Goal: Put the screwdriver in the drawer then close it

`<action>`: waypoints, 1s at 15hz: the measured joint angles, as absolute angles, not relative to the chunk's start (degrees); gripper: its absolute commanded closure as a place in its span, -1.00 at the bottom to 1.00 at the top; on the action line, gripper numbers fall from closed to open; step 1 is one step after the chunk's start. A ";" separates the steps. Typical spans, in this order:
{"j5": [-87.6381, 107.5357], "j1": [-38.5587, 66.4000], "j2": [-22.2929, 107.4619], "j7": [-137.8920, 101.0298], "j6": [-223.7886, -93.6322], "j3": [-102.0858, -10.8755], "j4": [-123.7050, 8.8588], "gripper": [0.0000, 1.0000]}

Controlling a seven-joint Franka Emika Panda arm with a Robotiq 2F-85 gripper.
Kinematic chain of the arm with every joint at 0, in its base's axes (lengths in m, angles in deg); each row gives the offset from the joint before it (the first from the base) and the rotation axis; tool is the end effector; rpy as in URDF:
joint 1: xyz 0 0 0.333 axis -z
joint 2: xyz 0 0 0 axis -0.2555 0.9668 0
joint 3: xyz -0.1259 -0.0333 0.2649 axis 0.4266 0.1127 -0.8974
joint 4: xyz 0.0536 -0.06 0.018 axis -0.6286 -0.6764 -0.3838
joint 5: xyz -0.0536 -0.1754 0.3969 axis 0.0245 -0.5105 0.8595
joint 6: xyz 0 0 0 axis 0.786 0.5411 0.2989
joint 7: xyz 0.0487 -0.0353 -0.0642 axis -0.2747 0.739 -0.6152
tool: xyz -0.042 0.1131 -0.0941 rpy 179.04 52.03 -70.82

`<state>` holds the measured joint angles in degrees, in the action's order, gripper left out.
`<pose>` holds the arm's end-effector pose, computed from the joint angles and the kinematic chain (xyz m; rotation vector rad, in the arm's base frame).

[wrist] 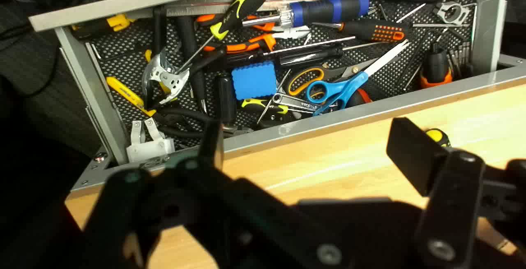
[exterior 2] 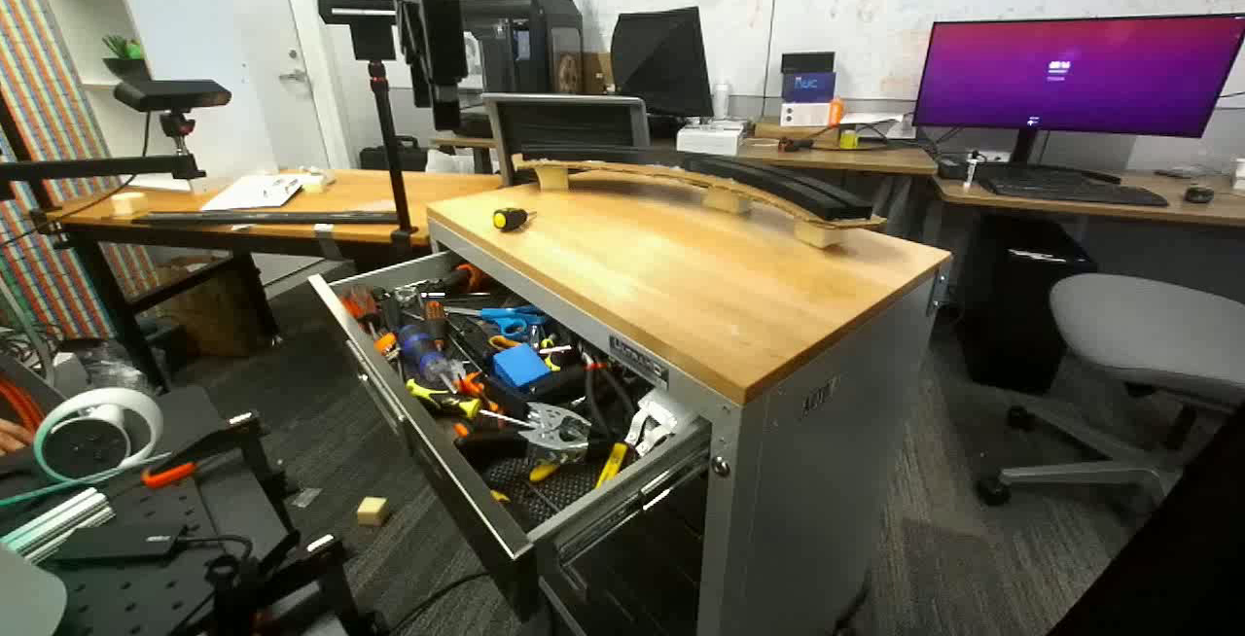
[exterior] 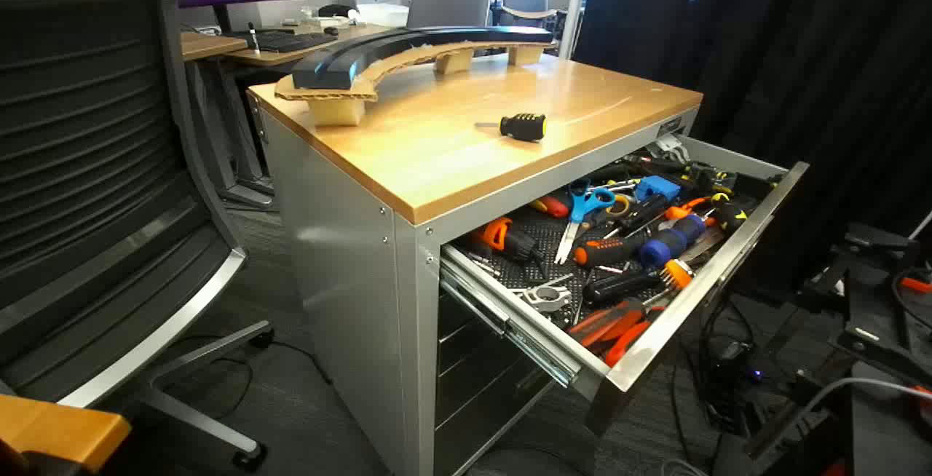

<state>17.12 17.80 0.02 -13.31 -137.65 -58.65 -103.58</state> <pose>0.4620 -0.0302 0.3952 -3.0291 0.4254 -0.0217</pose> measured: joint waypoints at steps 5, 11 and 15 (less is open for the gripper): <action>17.12 17.80 -0.10 -13.31 -137.69 -58.65 -102.66 -1.00; 17.11 16.15 9.95 -13.49 -137.34 -60.92 -98.22 -1.00; 14.99 12.30 24.19 -13.40 -137.09 -65.58 -89.14 -1.00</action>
<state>14.99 12.30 24.19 -13.40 -137.09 -65.58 -89.14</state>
